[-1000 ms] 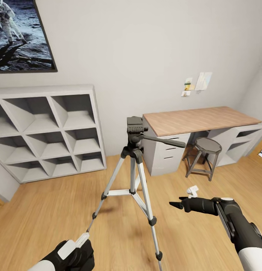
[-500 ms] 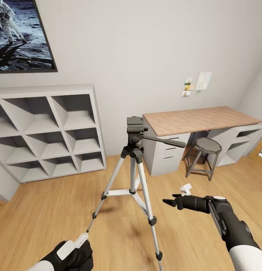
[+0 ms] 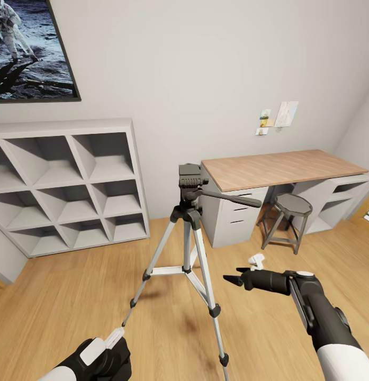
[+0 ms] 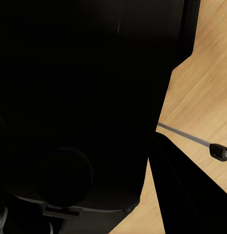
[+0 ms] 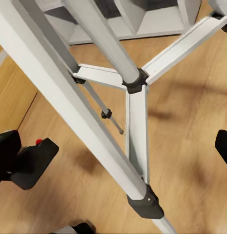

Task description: Attach the digital camera to the camera tripod in the bedroom.

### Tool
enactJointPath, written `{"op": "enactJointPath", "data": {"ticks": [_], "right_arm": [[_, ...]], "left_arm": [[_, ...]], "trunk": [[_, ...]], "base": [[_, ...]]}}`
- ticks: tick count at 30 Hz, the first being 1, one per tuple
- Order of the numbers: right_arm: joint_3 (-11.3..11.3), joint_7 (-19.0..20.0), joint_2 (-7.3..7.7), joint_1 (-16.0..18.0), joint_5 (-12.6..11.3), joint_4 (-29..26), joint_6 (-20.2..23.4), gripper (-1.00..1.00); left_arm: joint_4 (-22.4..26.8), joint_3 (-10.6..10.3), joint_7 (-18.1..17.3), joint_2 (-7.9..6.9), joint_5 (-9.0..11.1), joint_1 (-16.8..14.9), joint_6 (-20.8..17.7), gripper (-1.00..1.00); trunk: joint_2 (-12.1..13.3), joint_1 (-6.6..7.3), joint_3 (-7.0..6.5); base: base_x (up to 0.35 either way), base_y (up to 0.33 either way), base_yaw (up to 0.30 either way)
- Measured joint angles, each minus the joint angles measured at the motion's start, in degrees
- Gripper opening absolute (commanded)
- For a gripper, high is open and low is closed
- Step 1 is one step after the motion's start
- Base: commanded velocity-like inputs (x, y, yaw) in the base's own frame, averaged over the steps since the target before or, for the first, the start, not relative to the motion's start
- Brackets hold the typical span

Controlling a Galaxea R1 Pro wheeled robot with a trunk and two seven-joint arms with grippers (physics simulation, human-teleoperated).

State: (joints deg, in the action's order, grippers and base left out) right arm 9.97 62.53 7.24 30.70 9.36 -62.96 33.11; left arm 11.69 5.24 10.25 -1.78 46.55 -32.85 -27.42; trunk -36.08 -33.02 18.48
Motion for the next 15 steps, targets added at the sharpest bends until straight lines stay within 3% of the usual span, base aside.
{"op": "enactJointPath", "data": {"ticks": [10, 11, 12, 15], "right_arm": [[-0.08, -0.13, -3.23, 0.01, 0.14, -0.17, 0.21, 1.0], [-0.17, -0.17, -8.14, 0.01, 0.18, -0.1, 0.01, 1.0], [-0.18, -0.19, -11.11, 0.0, 0.09, -0.07, 0.0, 1.0], [-0.18, -0.17, -11.25, 0.0, -0.01, 0.06, -0.11, 1.0]], "left_arm": [[0.02, 0.0, -0.01, -0.1, 0.03, -0.01, 0.0, -1.0], [0.03, 0.0, 0.01, -0.11, 0.03, 0.01, -0.01, -1.0], [0.01, 0.01, -0.01, -0.09, 0.01, -0.01, 0.01, -1.0], [0.02, 0.0, 0.0, -0.09, 0.01, -0.01, 0.0, -1.0]], "trunk": [[0.0, 0.0, 0.0], [0.0, 0.0, 0.0], [0.0, 0.0, 0.0], [0.0, 0.0, 0.0]], "base": [[0.0, 0.0, 0.0], [0.0, 0.0, 0.0], [0.0, 0.0, 0.0], [0.0, 0.0, 0.0]]}}
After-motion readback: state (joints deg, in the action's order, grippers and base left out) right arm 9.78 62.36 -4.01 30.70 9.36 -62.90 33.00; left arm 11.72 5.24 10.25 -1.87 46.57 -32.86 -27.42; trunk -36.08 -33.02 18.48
